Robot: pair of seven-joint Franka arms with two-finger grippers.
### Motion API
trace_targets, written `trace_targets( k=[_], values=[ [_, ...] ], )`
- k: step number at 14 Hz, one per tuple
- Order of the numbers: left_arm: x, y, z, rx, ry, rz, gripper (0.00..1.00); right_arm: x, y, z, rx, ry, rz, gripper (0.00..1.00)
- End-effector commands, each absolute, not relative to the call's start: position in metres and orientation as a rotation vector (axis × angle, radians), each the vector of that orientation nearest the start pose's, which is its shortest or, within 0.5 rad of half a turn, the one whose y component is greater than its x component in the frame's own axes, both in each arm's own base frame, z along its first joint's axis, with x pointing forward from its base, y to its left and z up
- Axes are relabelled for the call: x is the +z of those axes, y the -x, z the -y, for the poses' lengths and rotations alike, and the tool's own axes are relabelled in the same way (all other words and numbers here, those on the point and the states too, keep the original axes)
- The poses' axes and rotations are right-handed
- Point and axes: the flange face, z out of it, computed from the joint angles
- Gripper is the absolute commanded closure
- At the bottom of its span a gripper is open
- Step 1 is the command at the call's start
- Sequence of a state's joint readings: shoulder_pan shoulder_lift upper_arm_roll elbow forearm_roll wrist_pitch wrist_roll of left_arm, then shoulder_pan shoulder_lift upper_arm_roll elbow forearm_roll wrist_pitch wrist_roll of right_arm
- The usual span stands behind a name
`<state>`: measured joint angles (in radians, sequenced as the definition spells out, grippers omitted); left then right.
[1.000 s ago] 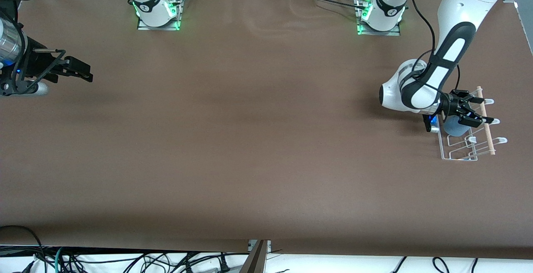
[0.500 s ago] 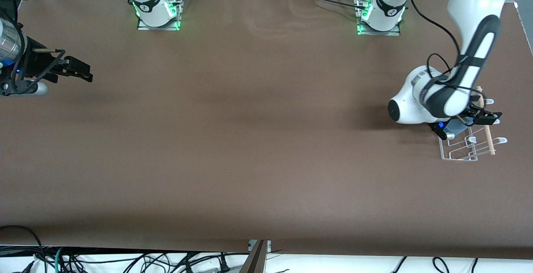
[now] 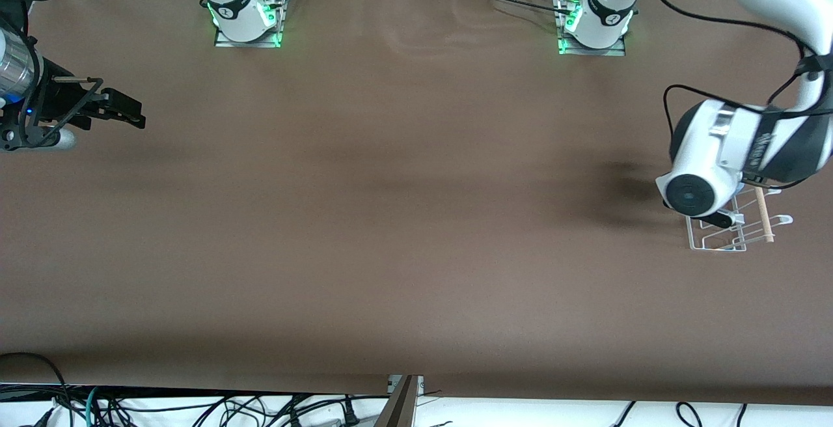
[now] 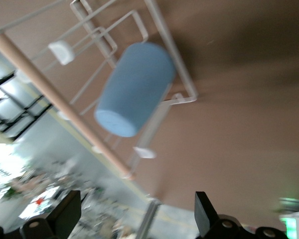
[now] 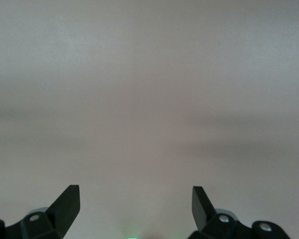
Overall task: Transfer cup to left arm and place on rack
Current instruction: 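Open the left gripper and lift it off the cup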
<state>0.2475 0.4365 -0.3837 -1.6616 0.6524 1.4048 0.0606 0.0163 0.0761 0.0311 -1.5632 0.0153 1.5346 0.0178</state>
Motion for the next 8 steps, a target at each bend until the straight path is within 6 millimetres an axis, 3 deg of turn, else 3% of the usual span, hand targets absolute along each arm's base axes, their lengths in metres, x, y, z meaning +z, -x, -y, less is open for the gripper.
trace_targets(
  k=[1, 6, 8],
  values=[
    [0.403, -0.614, 0.002, 0.713, 2.678, -0.318, 0.0, 0.589, -0.574, -0.027, 0.147, 3.12, 0.065, 0.01],
    [0.522, -0.644, 0.045, 0.354, 2.944, -0.352, 0.0, 0.589, -0.575, -0.026, 0.132, 3.123, 0.064, 0.01],
    [0.551, -0.651, 0.042, 0.253, 3.006, -0.312, 0.0, 0.589, -0.575, -0.026, 0.128, 3.123, 0.067, 0.01]
  ],
)
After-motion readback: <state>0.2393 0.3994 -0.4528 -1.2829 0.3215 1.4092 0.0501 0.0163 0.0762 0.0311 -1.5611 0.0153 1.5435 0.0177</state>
